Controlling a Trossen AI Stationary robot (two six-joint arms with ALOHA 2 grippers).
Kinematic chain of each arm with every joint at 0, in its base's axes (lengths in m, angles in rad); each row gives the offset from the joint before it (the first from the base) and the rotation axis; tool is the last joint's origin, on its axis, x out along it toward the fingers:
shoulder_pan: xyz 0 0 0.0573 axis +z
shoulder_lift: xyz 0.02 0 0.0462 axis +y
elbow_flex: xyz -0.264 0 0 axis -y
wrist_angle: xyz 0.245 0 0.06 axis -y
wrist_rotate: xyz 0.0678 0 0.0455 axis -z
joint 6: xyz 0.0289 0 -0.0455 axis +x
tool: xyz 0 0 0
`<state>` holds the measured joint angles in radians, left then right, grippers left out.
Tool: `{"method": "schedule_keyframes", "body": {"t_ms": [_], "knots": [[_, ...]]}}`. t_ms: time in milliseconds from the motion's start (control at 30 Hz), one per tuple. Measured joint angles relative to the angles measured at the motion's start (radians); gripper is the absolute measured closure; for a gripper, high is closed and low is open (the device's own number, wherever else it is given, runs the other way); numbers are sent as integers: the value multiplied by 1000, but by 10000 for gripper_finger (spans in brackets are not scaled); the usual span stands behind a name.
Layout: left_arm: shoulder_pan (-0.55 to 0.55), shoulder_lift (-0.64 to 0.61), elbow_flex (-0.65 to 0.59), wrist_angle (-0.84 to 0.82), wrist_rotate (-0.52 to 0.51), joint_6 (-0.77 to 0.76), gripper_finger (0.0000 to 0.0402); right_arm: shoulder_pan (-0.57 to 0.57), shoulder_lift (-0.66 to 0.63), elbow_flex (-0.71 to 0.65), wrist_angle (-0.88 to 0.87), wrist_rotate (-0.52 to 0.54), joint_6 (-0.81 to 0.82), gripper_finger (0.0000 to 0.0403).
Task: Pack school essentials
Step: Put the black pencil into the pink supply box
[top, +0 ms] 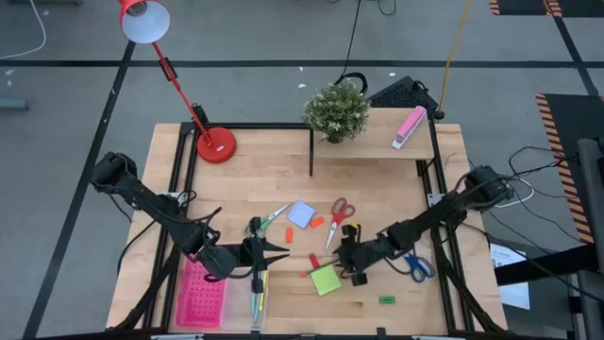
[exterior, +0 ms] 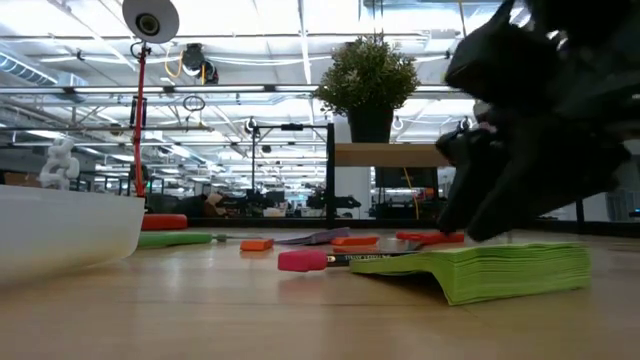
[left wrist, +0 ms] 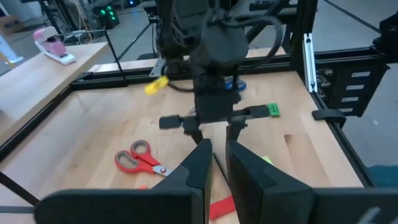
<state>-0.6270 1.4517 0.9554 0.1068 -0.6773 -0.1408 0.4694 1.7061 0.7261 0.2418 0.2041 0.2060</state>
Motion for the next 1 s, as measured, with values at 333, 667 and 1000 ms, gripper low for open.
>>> {"method": "schedule_keyframes", "body": {"t_ms": [333, 667, 1000], "knots": [[0, 0, 0, -15, 0, -1, 352, -23, 41, 2, -36, -61, -31, 269], [0, 0, 0, -7, 0, -12, 353, -31, 49, -18, -17, -51, -13, 392], [20, 16, 0, -30, 2, -45, 352, -32, 1, -25, 17, -52, -70, 389]]}}
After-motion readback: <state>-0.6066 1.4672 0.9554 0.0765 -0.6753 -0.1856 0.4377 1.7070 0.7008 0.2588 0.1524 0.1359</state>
